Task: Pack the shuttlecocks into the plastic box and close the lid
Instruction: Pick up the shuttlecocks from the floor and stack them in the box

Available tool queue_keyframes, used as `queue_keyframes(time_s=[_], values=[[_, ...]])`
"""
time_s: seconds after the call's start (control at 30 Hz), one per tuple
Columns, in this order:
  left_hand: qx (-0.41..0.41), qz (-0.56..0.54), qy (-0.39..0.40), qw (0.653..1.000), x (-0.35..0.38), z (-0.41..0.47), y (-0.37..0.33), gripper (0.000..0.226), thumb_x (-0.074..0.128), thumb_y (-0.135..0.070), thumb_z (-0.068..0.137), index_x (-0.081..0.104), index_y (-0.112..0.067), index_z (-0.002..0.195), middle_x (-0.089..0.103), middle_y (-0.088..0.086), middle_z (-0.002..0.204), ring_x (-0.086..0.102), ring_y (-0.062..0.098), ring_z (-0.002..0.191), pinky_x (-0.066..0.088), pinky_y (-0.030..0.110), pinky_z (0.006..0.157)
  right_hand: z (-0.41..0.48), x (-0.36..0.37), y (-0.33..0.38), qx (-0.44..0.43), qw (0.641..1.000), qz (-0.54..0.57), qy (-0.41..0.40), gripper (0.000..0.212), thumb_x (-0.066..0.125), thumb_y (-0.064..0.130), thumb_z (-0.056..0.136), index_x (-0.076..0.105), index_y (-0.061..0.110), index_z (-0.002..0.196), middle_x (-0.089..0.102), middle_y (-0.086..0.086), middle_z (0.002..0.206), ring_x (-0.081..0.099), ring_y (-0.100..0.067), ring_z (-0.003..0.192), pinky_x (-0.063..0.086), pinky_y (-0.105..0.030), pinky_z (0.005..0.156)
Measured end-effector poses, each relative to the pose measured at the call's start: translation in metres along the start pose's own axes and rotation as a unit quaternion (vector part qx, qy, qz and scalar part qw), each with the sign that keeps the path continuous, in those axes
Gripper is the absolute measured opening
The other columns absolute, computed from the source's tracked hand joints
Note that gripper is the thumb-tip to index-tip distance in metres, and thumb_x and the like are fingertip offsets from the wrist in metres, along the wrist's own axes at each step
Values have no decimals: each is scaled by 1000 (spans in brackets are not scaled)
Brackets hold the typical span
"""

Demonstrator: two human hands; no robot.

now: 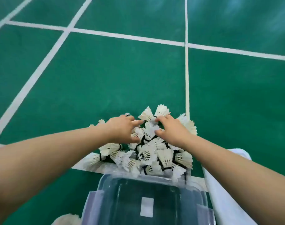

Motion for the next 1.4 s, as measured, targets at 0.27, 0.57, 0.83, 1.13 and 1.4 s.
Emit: queue_keyframes(time_s=[0.27, 0.57, 0.83, 1.13, 1.4], values=[[-19, -1, 28, 999, 42, 31, 7, 72, 63, -45, 78, 27, -37, 140, 2, 3, 158, 53, 31, 115, 53, 41, 86, 31, 47, -10, -6, 999, 1, 43, 62, 59, 39, 86, 32, 31, 141, 36, -2, 145, 41, -28, 127, 38, -39, 103], [-105, -112, -2, 988, 61, 40, 6, 62, 63, -36, 83, 33, -26, 136, -2, 7, 159, 62, 30, 103, 47, 38, 90, 37, 51, -14, -14, 1000, -16, 10, 16, 48, 32, 94, 54, 17, 96, 58, -3, 103, 48, -25, 101, 41, -37, 78], [-111, -182, -67, 975, 41, 29, 16, 55, 62, -36, 85, 40, -24, 133, 11, 1, 156, 62, 27, 103, 48, 35, 88, 22, 30, -12, -22, 997, 33, -60, 27, 48, 36, 94, 62, 14, 100, 61, -3, 97, 53, -24, 95, 43, -33, 76], [-85, -162, -154, 971, -35, -32, 5, 52, 60, -36, 87, 42, -25, 134, 11, -2, 157, 58, 24, 110, 43, 30, 93, -35, -39, 15, -31, 971, 114, -205, 26, 56, 35, 91, 71, 14, 93, 56, 4, 101, 43, -22, 112, 27, -24, 87], [-39, -79, -128, 988, -77, -135, -32, 48, 59, -38, 85, 43, -32, 130, 5, -5, 157, 60, 20, 94, 47, 30, 90, -147, -67, 60, -34, 953, 162, -254, 41, 54, 32, 92, 43, 20, 54, 42, 10, 71, 37, -18, 91, 23, -27, 69]])
Point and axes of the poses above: each hand's wrist, its own z-axis towards the middle knuckle, its own x-axis out of the palm, y = z × x, the point moved 8 cm from there along z, towards the middle knuckle
